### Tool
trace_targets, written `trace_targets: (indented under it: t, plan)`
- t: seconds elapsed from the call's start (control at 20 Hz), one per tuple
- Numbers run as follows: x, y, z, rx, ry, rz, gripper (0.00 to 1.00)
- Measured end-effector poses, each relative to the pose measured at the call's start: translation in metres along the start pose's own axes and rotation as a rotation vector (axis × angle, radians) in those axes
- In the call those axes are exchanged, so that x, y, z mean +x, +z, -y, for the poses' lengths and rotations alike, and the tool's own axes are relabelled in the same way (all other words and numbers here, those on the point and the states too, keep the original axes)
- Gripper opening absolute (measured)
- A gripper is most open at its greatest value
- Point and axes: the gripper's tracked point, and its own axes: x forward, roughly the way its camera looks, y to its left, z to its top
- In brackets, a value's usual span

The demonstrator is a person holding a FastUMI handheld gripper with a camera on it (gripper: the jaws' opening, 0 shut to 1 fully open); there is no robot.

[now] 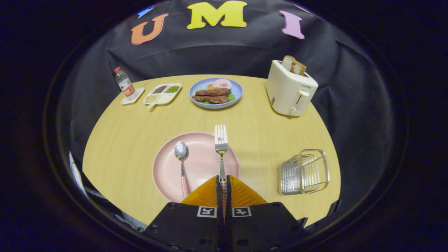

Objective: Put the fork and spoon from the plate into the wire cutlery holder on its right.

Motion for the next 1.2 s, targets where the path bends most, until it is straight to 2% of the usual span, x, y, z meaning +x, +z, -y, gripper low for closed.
trace_targets:
  t: [0.4,0.75,1.2]
  plan:
    - [-0.052,0.006,0.081,-0.025,-0.023,-0.053,0.01]
    - [-0.073,0.012,0.143,0.060,-0.014,-0.163,0.01]
    - [-0.070,-0.008,0.162,0.090,0.039,-0.451,0.01]
